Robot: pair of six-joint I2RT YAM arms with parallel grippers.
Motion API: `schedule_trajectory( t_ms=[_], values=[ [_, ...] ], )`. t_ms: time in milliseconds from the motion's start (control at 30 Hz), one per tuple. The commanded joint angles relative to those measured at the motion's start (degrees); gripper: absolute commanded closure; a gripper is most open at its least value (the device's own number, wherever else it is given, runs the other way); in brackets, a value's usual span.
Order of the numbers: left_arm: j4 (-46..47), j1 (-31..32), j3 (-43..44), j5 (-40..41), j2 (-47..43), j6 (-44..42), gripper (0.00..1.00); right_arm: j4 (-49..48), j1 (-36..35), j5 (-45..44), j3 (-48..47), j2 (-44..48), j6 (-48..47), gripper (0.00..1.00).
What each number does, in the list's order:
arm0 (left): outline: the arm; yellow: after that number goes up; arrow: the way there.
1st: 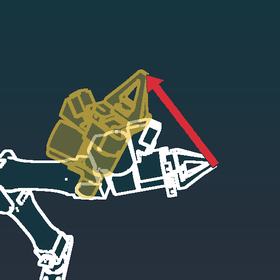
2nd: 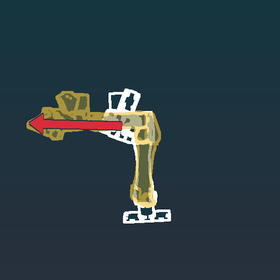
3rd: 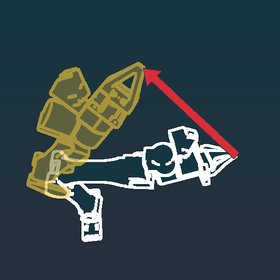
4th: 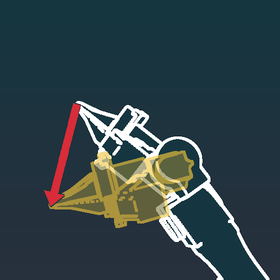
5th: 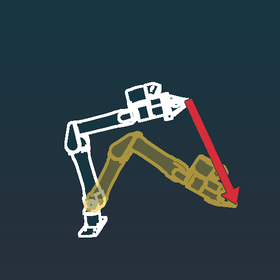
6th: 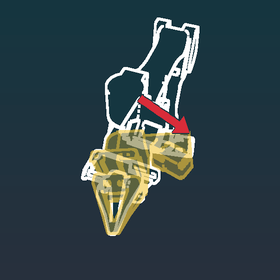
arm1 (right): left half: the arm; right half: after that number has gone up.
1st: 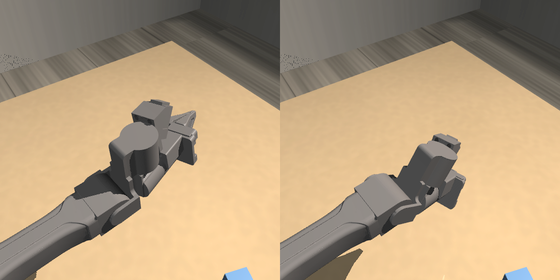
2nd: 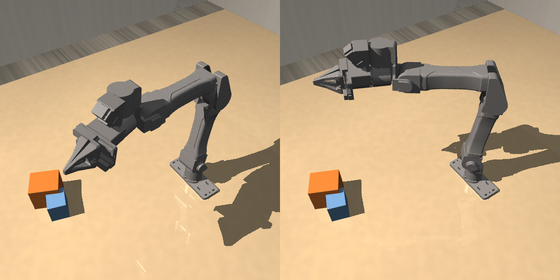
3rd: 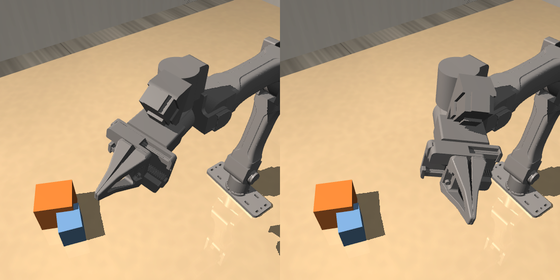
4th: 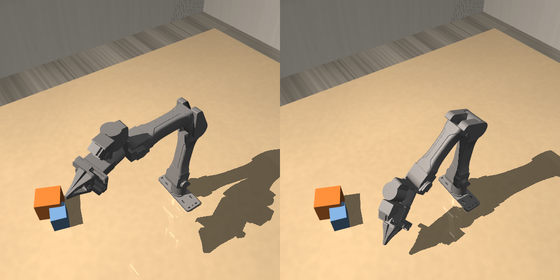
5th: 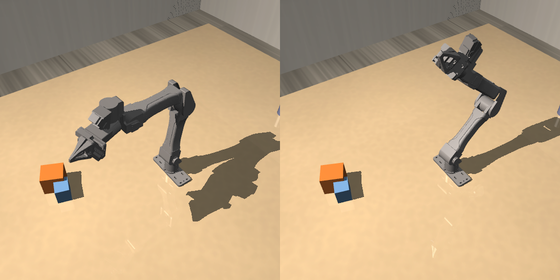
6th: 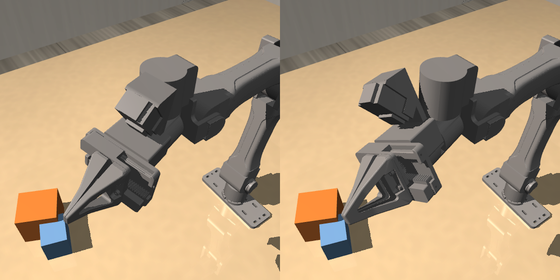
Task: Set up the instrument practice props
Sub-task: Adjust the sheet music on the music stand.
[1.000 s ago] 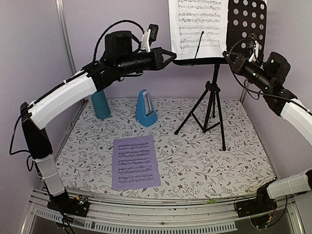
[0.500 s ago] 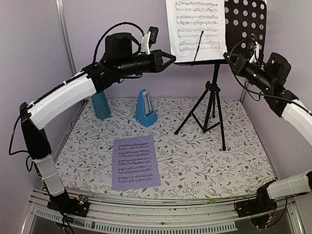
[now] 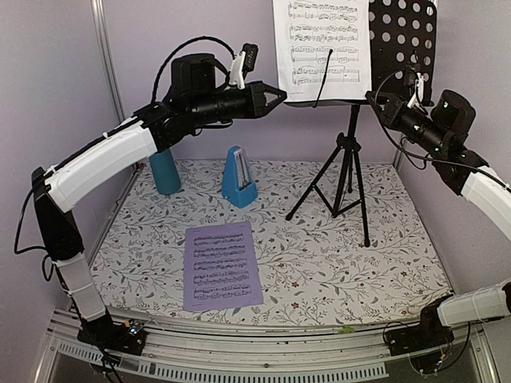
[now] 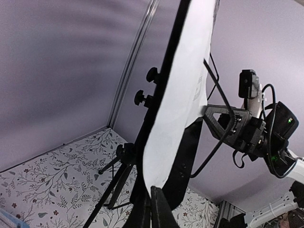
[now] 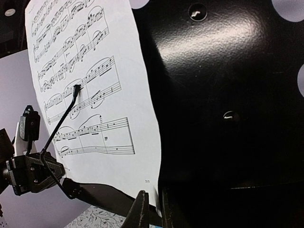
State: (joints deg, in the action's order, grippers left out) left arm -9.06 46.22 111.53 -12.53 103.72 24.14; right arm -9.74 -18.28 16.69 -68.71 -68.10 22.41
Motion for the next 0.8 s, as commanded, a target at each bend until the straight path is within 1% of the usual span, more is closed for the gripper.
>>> schedule_trajectory(
  t_ms=[0, 67, 200, 233, 333, 400, 533, 600, 633, 733, 767],
  values=[
    [1.33, -0.67, -2.79, 0.30, -3.76, 0.29, 0.90, 1.60, -0.18, -1.47, -0.20, 0.84, -0.75, 0.85],
    [2.55, -0.63, -4.60, 0.86, -5.17, 0.15, 0.86, 1.92, -0.19, -1.63, -2.32, 0.92, -0.92, 0.83],
    [3.20, -0.94, -6.06, 1.94, -6.69, -0.56, 0.73, 2.85, -0.21, -2.26, -2.77, 1.24, -1.12, 0.82],
    [3.58, -1.08, -6.39, 2.10, -7.06, -0.65, 0.71, 3.22, -0.18, -2.71, -2.90, 1.33, -1.11, 0.82],
    [4.45, -1.41, -7.58, 2.80, -8.24, -1.13, 0.68, 3.99, -0.20, -3.67, -3.04, 1.76, -1.57, 0.75],
    [5.33, -1.49, -9.74, 4.36, -9.77, -1.27, 0.63, 5.42, -0.20, -4.52, -3.37, 2.12, -1.90, 0.67],
    [7.21, -2.34, -16.46, 6.94, -14.56, -1.17, 0.52, 9.20, -0.18, -6.20, -3.59, 3.59, -3.36, 0.39],
    [7.57, -3.03, -20.24, 7.69, -17.04, -0.73, 0.48, 10.87, -0.17, -6.87, -3.03, 4.49, -4.00, 0.29],
    [7.52, -3.32, -21.99, 8.35, -18.38, -0.29, 0.44, 11.87, -0.22, -6.98, -2.70, 4.92, -4.18, 0.25],
    [7.01, -4.30, -28.09, 9.96, -22.35, 1.37, 0.39, 14.71, -0.17, -7.13, -1.17, 6.53, -4.43, 0.14],
    [6.60, -4.54, -30.33, 10.70, -24.23, 2.04, 0.36, 15.34, -0.16, -6.92, 0.08, 7.24, -4.33, 0.12]
  ],
)
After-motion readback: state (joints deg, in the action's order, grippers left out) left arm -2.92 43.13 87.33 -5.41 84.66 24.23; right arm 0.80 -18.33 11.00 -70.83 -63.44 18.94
